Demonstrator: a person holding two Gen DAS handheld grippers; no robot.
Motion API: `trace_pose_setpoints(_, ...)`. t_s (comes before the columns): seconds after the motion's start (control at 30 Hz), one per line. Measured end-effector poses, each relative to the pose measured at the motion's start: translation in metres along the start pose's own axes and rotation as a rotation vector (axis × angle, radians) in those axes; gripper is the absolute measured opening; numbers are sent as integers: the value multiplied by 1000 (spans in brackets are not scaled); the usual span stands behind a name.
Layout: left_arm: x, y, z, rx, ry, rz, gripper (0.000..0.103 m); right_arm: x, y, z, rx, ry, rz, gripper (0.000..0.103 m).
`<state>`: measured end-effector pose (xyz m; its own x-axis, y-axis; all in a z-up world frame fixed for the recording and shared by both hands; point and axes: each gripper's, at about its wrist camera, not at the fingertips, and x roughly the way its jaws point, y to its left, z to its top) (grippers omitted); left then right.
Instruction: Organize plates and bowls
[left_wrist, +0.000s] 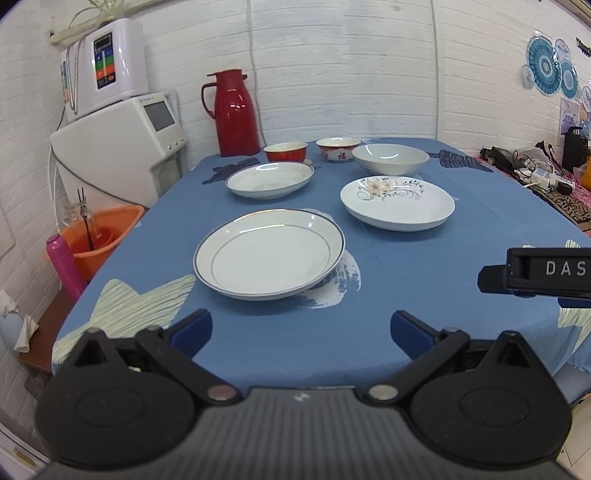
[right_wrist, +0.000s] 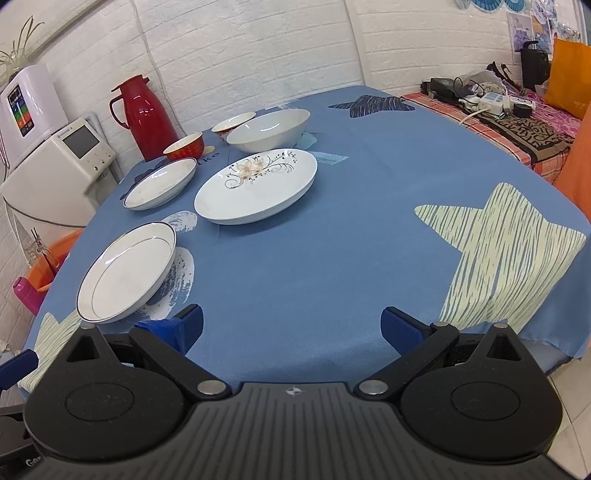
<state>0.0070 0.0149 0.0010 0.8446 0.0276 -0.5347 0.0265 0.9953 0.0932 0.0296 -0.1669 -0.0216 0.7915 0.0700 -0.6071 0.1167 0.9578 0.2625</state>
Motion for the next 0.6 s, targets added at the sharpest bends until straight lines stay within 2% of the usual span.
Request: trace_pose_setpoints(0.6,0,4,1,-11,5,-4,103,0,2,-2,-8,2,9,90)
